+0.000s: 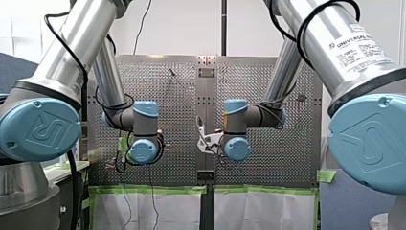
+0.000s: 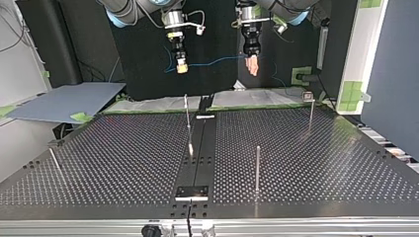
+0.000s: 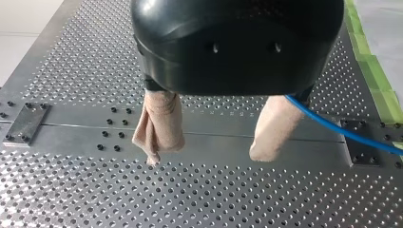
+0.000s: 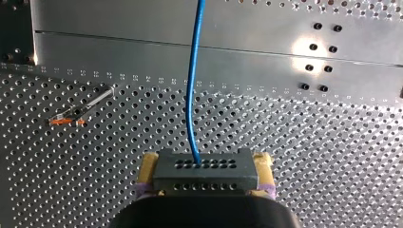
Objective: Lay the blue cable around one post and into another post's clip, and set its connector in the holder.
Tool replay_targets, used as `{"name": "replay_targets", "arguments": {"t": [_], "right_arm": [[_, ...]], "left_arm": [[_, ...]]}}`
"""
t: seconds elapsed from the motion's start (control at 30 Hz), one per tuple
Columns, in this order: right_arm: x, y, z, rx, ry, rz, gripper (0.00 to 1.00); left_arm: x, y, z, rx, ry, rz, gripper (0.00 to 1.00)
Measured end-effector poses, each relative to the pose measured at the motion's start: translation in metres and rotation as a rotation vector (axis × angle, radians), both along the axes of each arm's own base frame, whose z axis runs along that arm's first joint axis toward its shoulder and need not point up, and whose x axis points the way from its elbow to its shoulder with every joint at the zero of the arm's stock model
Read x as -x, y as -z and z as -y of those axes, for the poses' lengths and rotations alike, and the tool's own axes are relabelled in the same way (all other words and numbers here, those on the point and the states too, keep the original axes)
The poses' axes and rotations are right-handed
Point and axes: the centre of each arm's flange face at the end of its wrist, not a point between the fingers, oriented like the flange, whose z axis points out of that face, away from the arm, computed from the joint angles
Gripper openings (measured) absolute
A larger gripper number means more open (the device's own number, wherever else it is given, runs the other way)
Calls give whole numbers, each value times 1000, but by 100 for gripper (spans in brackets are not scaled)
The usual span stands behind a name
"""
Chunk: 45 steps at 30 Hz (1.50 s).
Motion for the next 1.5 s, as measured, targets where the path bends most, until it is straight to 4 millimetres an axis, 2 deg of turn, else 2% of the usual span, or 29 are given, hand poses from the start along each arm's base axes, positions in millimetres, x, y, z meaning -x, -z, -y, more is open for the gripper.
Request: {"name": "replay_targets", "arguments": {"t": [0.37, 0.6, 0.73, 1.5], "right_arm": [[-2, 2, -2, -5, -7, -6, 0], [-1, 31, -12, -68, -22, -73, 0], [1, 39, -14, -87, -23, -93, 0], [1, 41, -15, -92, -23, -97, 0]], "left_arm": [[3, 5, 1, -1, 8, -13, 100], [14, 24, 4, -25, 29, -58, 100], [15, 31, 3, -34, 30, -73, 100], [16, 32, 3, -36, 30, -76, 100]]}}
